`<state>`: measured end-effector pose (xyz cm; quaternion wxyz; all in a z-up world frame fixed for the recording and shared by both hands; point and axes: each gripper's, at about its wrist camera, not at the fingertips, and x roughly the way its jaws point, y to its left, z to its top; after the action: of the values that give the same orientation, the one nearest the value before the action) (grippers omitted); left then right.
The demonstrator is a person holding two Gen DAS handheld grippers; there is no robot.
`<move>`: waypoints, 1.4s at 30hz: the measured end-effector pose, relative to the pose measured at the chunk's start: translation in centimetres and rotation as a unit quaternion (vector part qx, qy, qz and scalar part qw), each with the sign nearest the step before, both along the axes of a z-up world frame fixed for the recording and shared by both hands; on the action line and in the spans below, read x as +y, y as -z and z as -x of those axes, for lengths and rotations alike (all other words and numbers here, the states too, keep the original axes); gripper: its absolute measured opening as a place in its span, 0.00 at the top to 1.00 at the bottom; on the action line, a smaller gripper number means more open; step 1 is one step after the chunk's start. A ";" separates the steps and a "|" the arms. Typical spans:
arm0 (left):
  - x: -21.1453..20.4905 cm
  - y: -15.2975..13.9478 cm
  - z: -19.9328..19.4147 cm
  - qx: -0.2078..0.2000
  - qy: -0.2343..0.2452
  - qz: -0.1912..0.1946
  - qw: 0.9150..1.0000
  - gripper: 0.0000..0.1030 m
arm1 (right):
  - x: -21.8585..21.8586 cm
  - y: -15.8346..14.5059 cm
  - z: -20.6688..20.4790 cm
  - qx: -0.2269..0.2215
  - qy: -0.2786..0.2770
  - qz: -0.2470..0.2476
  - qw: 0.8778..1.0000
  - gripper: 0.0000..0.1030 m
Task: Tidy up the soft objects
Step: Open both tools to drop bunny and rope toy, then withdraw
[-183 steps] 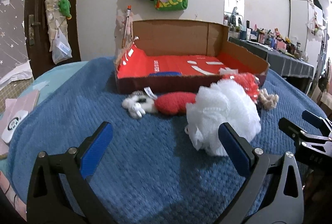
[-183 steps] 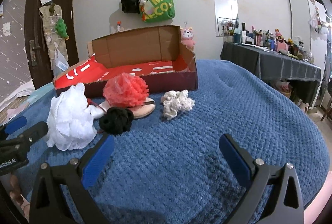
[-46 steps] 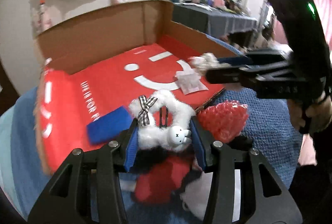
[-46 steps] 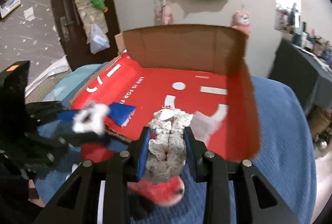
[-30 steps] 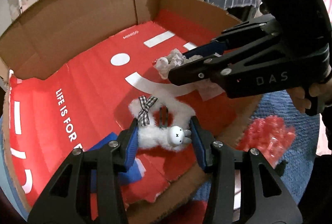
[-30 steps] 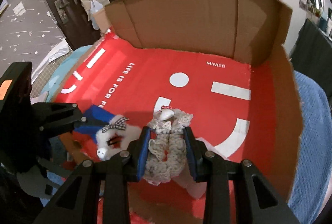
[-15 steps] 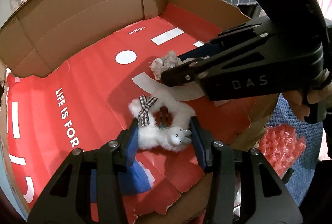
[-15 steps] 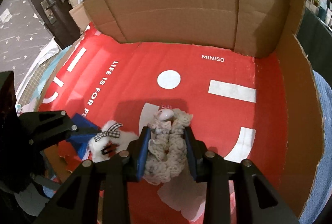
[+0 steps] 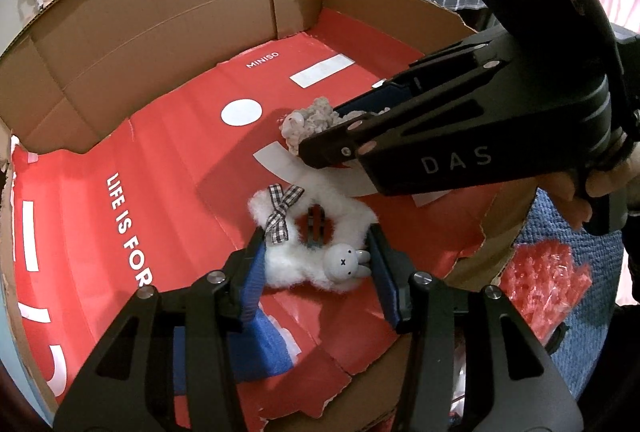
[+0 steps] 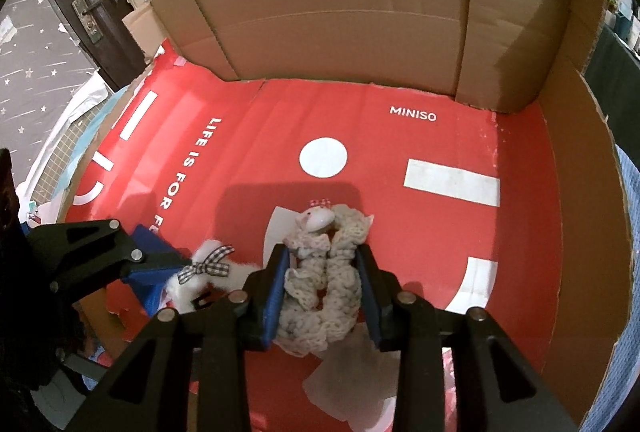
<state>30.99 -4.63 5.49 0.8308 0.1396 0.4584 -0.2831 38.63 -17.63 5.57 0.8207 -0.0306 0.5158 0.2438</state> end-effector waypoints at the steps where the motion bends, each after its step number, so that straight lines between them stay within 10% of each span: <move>1: 0.0 -0.1 0.0 -0.001 0.001 0.000 1.000 0.55 | 0.0 0.0 0.0 -0.001 0.000 0.000 1.000 0.64; 26: 1.0 -3.5 1.5 -0.025 -0.024 0.022 0.999 0.38 | -1.8 -2.8 1.5 -0.032 0.020 -0.014 0.999 0.34; 42: 4.8 -10.7 11.2 -0.175 -0.136 0.056 0.974 0.18 | -4.3 -11.9 12.9 -0.184 0.068 -0.011 0.980 0.04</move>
<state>19.82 0.15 16.22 0.9353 0.0764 0.3039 -0.1641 25.73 -21.93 17.47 0.9167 -0.0304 0.3537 0.1834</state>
